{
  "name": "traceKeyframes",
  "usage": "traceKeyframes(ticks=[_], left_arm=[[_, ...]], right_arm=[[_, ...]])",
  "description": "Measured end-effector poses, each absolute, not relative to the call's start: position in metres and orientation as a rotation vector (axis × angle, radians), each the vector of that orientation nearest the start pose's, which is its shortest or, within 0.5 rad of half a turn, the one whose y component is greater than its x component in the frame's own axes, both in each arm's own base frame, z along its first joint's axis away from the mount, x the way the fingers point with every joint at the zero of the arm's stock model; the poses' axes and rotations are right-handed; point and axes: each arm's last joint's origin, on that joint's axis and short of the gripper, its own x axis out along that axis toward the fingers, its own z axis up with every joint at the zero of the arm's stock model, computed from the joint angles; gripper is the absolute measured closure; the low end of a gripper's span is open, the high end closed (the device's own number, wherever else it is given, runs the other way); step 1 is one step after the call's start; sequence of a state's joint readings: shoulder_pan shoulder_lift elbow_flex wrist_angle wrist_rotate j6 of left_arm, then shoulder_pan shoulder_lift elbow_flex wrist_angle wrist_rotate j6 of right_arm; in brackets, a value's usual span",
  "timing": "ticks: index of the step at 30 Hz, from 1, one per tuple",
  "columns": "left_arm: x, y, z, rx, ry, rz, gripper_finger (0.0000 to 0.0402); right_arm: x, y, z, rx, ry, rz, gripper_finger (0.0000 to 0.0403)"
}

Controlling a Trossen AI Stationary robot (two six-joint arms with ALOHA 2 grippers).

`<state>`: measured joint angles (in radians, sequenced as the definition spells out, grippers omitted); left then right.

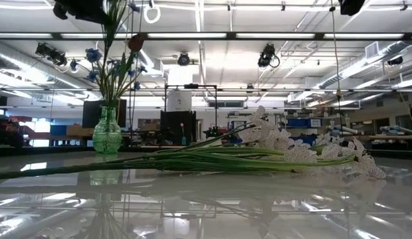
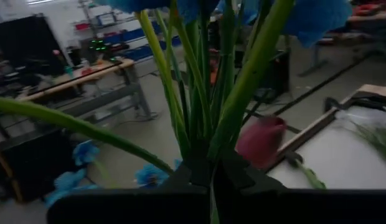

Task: Sort flowers into vase by color
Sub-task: Put the blue flowers into the green vase

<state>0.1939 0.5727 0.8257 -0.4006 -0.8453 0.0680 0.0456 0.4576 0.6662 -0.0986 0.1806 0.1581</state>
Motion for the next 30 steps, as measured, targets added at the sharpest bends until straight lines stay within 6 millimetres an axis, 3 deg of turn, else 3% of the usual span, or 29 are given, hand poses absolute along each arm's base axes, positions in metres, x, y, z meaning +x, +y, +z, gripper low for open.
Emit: traceKeyframes(ticks=[16, 30], left_arm=[[0.113, 0.060, 0.310, 0.074, 0.099, 1.181, 0.0398], [0.111, 0.069, 0.301, 0.032, 0.096, 1.236, 0.0397]], right_arm=[[0.106, 0.000, 0.340, 0.170, -0.120, -0.127, 0.0333], [0.106, 0.000, 0.340, 0.170, -0.120, -0.126, 0.0333]])
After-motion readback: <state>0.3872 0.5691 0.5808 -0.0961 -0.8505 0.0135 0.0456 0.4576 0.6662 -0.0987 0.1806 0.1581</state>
